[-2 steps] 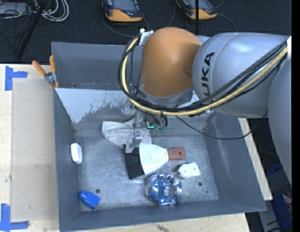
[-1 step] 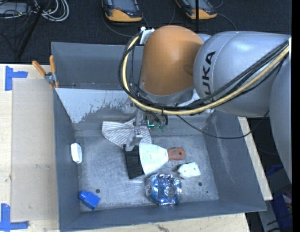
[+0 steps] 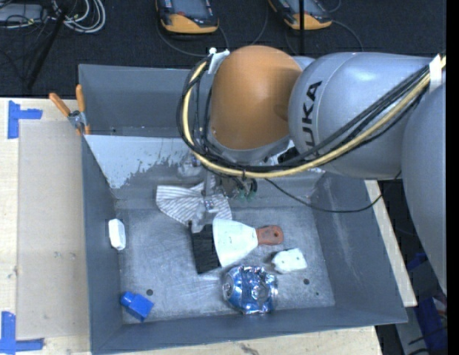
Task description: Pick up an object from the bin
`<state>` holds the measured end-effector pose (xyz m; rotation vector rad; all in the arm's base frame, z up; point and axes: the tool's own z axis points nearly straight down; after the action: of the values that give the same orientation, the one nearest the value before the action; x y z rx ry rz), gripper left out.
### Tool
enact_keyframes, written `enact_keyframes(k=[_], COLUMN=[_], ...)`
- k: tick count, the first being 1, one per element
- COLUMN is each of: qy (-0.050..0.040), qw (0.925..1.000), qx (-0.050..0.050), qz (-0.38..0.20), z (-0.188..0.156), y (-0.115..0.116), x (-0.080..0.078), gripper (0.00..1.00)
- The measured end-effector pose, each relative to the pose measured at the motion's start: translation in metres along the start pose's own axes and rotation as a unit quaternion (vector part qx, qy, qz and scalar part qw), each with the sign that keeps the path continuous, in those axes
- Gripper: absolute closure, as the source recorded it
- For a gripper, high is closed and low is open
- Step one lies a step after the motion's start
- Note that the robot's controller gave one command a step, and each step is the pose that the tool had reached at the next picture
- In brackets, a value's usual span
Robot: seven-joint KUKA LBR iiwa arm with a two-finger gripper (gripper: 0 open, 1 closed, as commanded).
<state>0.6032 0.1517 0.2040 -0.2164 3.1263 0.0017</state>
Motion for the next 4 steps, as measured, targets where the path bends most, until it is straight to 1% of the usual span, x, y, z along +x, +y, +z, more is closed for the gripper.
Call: enact_keyframes(k=[1, 2, 3, 4], qy=[0.007, 0.0019, 0.0072, 0.0077], qw=[0.9934, 0.9998, 0.999, 0.9995], qx=[-0.001, 0.0, 0.001, -0.005], qz=[-0.114, -0.017, 0.044, -0.029], z=[0.037, 0.085, 0.114, 0.126], y=[-0.009, -0.031, -0.04, -0.065], x=[0.006, 0.024, 0.032, 0.034], gripper=[0.0, 0.0, 0.0, 1.0])
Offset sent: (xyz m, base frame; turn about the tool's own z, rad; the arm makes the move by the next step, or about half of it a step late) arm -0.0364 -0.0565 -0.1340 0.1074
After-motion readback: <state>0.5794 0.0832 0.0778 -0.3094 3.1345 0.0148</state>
